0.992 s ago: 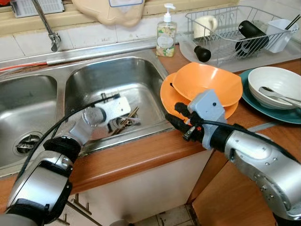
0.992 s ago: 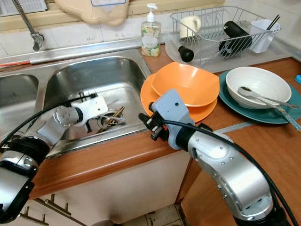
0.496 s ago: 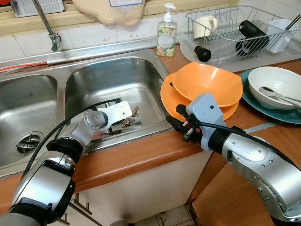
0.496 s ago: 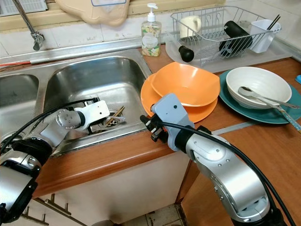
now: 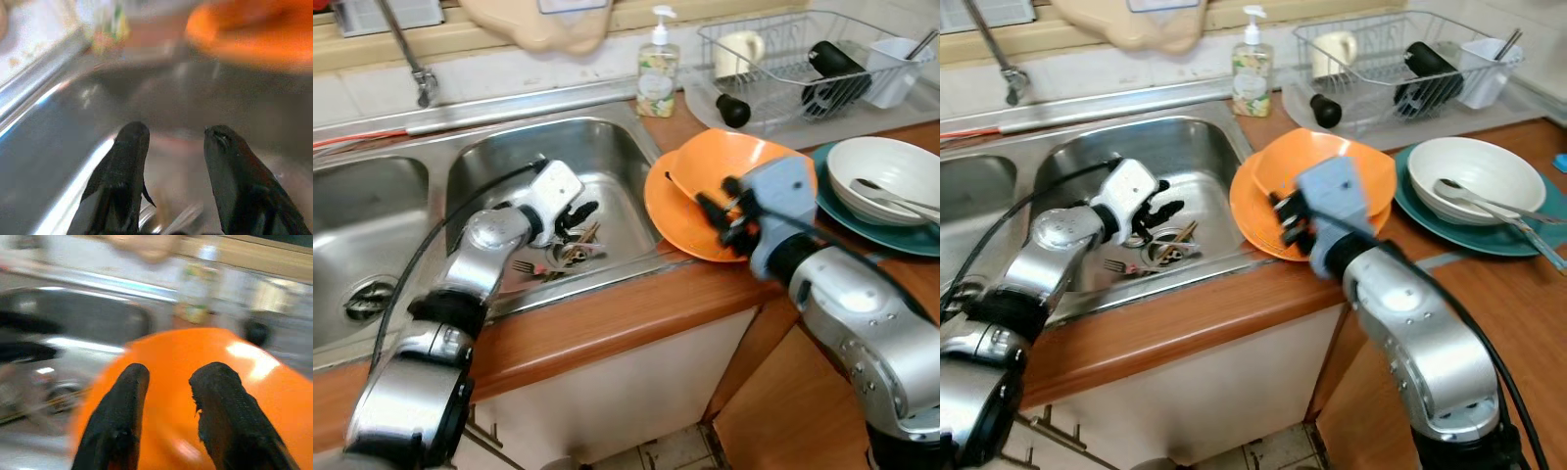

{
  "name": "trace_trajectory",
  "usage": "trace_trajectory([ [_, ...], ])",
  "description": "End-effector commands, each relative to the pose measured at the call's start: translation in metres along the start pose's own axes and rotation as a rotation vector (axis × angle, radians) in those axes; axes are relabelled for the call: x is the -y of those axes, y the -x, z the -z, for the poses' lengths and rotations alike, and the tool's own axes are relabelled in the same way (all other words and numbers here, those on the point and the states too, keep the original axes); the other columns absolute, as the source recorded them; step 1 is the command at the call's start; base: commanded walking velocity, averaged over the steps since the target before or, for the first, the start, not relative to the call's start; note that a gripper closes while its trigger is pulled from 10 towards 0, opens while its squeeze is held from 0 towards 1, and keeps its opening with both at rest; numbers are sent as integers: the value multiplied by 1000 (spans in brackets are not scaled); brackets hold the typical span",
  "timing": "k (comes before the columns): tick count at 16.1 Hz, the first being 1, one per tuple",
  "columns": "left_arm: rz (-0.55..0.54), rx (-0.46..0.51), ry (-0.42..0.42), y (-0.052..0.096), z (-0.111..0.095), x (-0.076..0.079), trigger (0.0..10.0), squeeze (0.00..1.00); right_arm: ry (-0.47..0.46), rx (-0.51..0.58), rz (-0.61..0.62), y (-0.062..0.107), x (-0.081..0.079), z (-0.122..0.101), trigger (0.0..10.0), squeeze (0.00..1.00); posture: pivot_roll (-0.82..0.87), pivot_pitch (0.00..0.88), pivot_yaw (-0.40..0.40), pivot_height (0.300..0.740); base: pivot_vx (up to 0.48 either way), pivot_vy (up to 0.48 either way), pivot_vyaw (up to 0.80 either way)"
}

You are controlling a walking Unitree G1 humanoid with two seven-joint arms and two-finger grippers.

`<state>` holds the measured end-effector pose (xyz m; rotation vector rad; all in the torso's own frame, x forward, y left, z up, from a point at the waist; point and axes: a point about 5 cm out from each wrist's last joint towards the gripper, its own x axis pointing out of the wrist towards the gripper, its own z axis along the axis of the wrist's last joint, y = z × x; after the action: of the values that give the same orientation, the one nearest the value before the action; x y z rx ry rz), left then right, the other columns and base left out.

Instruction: Kitchen organization

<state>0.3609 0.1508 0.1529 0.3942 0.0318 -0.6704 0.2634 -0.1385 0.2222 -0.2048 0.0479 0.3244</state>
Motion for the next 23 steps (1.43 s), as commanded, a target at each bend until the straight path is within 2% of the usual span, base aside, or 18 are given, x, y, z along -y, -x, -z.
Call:
trace_trajectory([
  [1, -10, 144, 76, 10, -21, -1, 10000, 0, -25, -3, 140, 1, 22, -4, 10000, 1000, -196, 0, 81, 740, 0, 0, 0],
  [4, 11, 183, 110, 23, -29, 4, 10000, 0, -50, -26, 198, 4, 34, -1, 10000, 1000, -188, 0, 71, 740, 0, 0, 0],
  [6, 65, 188, 145, 40, -32, 18, 10000, 0, -72, -67, 279, 8, 45, 4, 10000, 1000, -183, 0, 66, 740, 0, 0, 0],
  [7, 71, 177, 139, 44, -31, 21, 10000, 0, -79, -76, 297, 9, 49, 5, 10000, 1000, -182, 0, 67, 740, 0, 0, 0],
  [9, 104, 165, 182, 55, -29, 36, 10000, 0, -178, -90, 319, 10, 56, 6, 10000, 1000, -179, 0, 66, 740, 0, 0, 0],
  [12, 170, 150, 210, 66, -30, 50, 10000, 0, -279, -117, 313, 10, 57, 9, 10000, 1000, -180, 0, 65, 740, 0, 0, 0],
  [13, 205, 148, 224, 69, -31, 55, 10000, 0, -341, -147, 307, 10, 57, 12, 10000, 27, -177, 0, 60, 740, 0, 0, 0],
  [15, 293, 141, 256, 77, -35, 69, 10000, 0, -468, -211, 293, 8, 58, 17, 10000, 0, -172, 0, 56, 740, 0, 0, 0],
  [20, 314, 121, 264, 77, -38, 72, 10000, 0, -639, -212, 286, 0, 60, 18, 10000, 0, -171, 0, 61, 740, 0, 0, 0],
  [21, 317, 116, 266, 78, -39, 72, 10000, 0, -694, -210, 276, -3, 59, 18, 2235, 0, -170, 0, 62, 740, 0, 0, 0],
  [22, 318, 115, 266, 78, -39, 72, 10000, 0, -714, -209, 273, -4, 59, 18, 1490, 0, -170, 0, 62, 740, 0, 0, 0],
  [23, 319, 113, 266, 77, -40, 72, 10000, 0, -753, -210, 263, -8, 58, 19, 0, 0, -169, 0, 62, 740, 0, 0, 0],
])
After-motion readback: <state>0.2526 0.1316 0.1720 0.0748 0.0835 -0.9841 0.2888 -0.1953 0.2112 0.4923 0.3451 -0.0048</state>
